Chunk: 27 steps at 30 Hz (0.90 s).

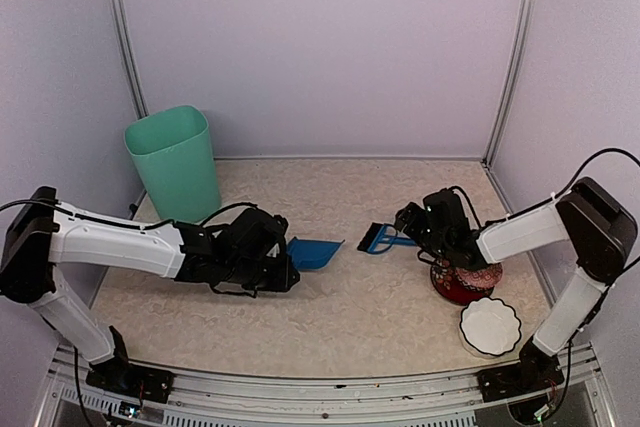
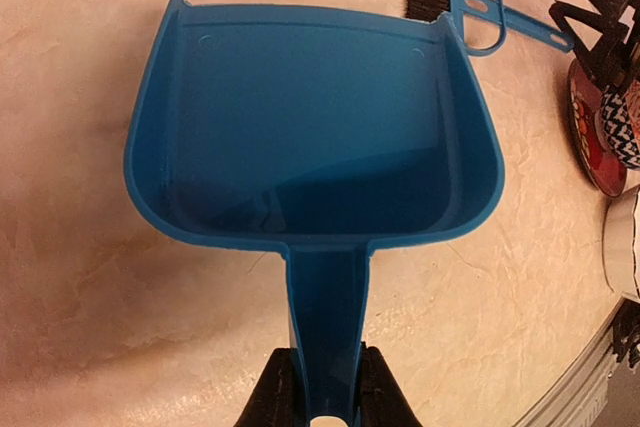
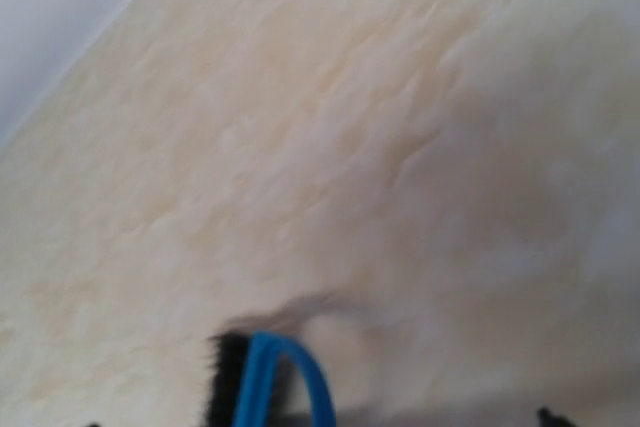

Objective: Sweep away the paper scraps from the table
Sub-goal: Put down the broom at the center of the board, then place the dustpan at the center of the board.

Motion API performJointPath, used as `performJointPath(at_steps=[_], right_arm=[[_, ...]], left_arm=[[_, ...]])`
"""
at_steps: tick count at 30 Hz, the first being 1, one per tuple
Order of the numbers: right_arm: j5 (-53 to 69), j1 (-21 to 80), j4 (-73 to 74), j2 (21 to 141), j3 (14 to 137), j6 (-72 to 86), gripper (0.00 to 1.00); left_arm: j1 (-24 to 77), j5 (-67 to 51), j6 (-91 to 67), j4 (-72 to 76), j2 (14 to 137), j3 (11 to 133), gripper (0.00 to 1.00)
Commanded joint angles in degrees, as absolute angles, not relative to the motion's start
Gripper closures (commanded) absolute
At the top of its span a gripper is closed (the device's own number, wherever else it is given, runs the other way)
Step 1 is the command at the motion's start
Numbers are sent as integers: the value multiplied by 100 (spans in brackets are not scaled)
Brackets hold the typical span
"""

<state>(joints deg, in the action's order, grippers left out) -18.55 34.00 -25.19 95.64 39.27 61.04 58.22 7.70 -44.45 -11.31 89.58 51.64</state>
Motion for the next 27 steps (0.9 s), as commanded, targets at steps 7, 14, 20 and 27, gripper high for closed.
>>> performJointPath(at_steps=[7,14,20,27], right_arm=[[-3467,3357,-721,8652,4383,4737,6],[-2836,3359,-619,8015,4256,4256,5],[-2392,3364,-32,7744,4394,3838,2],[-2864,3358,119,7007,4126,3114,0]], left_arm=[[5862,740,-4161,-984,9445,5634,90],[5863,834,-4026,-1084,9747,5860,83],[5862,875,-3887,-1255,10087,6115,75],[5862,785,-3807,-1238,10117,6245,44]])
